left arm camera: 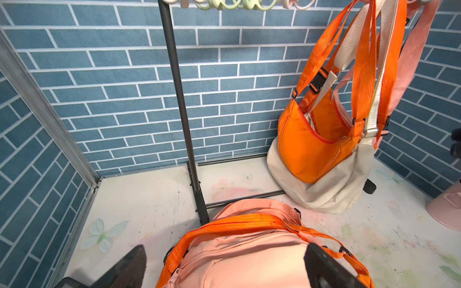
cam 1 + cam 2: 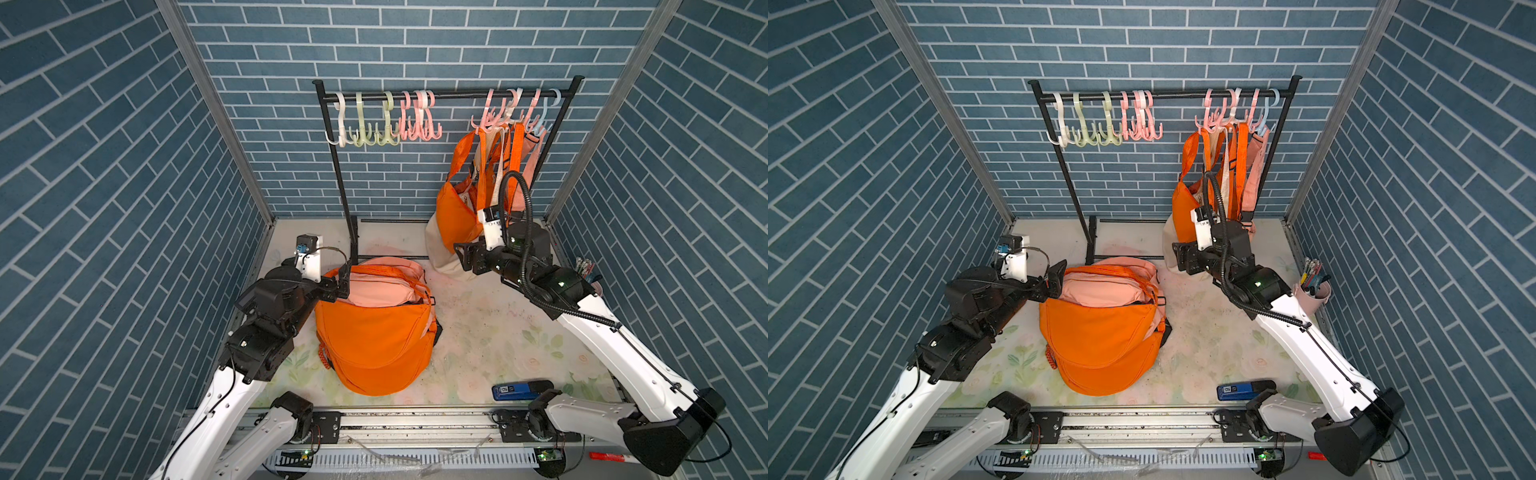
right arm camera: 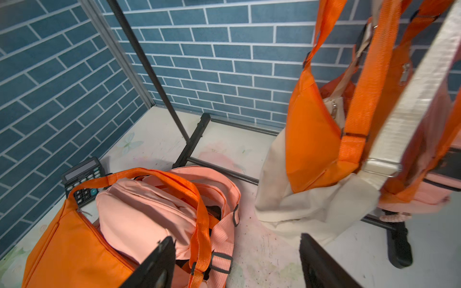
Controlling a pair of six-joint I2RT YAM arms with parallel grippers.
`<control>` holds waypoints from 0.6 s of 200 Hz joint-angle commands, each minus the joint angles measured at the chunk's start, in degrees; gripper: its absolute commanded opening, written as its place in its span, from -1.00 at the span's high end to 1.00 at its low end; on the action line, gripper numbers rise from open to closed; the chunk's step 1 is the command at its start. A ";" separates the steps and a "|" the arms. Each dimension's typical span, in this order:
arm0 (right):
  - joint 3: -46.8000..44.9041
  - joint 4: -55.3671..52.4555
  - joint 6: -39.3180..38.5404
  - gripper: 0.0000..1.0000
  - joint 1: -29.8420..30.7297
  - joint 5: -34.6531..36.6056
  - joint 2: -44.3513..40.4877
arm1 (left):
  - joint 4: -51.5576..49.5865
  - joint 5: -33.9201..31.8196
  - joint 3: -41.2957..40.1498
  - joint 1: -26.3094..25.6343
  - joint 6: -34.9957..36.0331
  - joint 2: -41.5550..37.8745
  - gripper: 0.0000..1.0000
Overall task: Take the bag off the hook
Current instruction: Place the bag inside the bag.
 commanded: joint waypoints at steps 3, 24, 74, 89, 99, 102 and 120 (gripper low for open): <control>5.74 -5.85 1.18 -0.59 -4.56 2.06 2.55 | -0.56 4.86 -1.31 0.25 -0.13 0.16 -0.97; 10.91 -7.37 5.33 -0.57 -8.96 1.02 6.12 | -1.05 5.98 -1.38 0.29 0.08 -0.08 -0.96; 21.14 -9.33 6.66 -0.46 -12.53 -0.26 13.30 | -1.33 5.85 -1.43 0.31 0.17 -1.13 -0.97; 25.09 -10.26 6.63 -0.32 -13.88 -3.51 16.24 | -1.27 5.76 -1.56 0.27 0.23 -1.57 -0.97; 28.60 -11.83 6.33 -0.24 -14.50 -5.06 18.41 | -1.18 5.65 -1.56 0.28 0.25 -1.91 -0.97; 29.77 -12.38 6.21 -0.24 -14.61 -5.70 19.13 | -1.20 5.58 -1.57 0.30 0.31 -2.06 -0.97; 38.65 -18.02 5.78 -0.24 -15.61 -9.39 24.21 | -1.14 5.39 -1.73 0.32 0.41 -2.28 -0.97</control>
